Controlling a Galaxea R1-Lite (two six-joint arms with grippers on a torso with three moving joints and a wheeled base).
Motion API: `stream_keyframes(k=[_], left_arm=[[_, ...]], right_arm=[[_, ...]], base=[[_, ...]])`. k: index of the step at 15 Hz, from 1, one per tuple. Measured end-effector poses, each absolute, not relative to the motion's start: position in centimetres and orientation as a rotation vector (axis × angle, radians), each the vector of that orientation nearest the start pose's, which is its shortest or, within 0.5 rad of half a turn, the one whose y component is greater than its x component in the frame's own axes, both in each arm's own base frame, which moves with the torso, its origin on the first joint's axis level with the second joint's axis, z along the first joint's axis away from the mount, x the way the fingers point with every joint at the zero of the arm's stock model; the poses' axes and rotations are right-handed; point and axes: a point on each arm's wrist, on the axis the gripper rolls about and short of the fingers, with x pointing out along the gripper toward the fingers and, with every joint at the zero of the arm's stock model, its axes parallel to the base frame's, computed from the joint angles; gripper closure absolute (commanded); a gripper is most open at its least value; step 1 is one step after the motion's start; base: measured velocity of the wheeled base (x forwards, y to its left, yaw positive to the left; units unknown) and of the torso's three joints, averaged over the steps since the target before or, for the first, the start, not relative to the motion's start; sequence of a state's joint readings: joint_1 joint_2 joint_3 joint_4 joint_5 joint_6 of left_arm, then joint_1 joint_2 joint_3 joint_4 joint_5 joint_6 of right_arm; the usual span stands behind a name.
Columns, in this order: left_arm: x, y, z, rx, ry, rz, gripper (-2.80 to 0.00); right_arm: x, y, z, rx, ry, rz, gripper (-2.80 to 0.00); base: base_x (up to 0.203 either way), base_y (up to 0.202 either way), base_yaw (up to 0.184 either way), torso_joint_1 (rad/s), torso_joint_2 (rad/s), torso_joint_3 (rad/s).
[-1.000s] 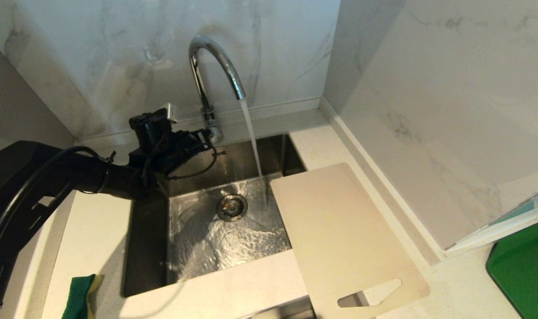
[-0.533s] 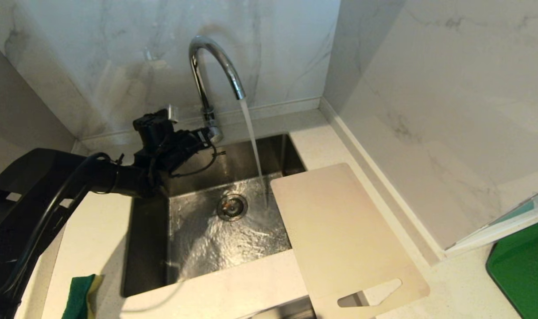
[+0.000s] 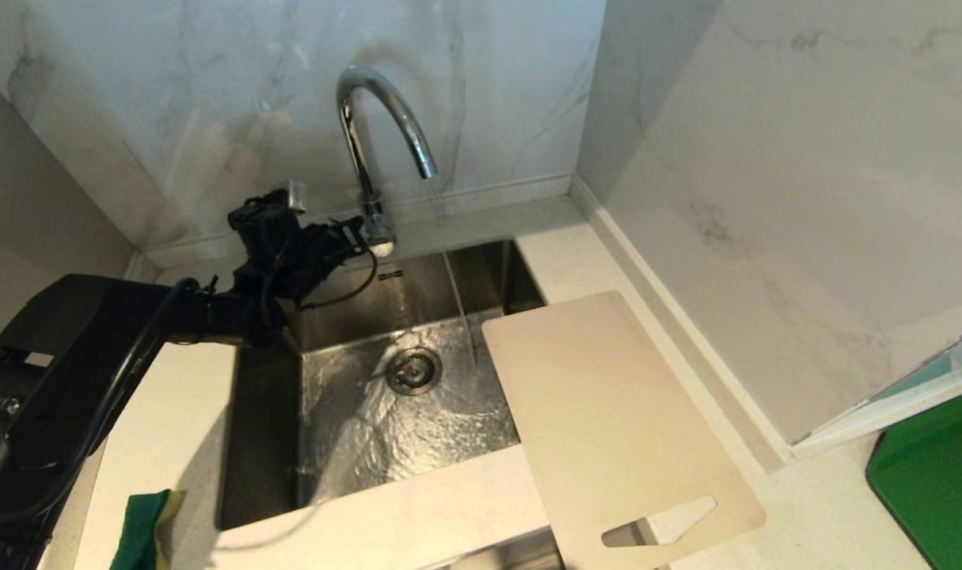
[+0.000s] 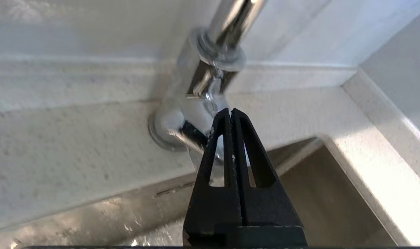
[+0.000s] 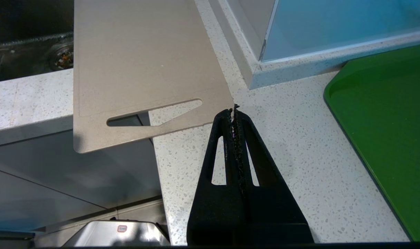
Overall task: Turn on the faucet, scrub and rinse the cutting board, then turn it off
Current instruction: Turn off the tap
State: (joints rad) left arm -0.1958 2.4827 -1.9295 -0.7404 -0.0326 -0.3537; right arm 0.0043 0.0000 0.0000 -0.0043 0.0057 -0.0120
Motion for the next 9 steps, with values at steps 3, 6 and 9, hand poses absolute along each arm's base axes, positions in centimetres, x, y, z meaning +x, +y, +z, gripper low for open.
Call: stream_keyframes(k=[3, 6, 9], left_arm=[[52.01, -9.62, 17.04, -0.369, -0.144, -0.243, 0.0], [52.21, -9.2, 16.68, -0.384, -0.137, -0.233, 0.0], [52.12, -9.08, 16.81, -0.386, -0.118, -0.225, 0.0]], right_arm=[[-2.28, 0.0, 7.59, -0.012, -0.004, 0.01, 0.0], [-2.28, 0.0, 7.59, -0.011, -0.004, 0.01, 0.0], [-2.28, 0.0, 7.59, -0.012, -0.004, 0.01, 0.0]], base=[[0.0, 0.0, 0.0, 0.0, 0.0, 0.0], [0.0, 0.0, 0.0, 0.0, 0.0, 0.0], [0.0, 0.0, 0.0, 0.0, 0.0, 0.0]])
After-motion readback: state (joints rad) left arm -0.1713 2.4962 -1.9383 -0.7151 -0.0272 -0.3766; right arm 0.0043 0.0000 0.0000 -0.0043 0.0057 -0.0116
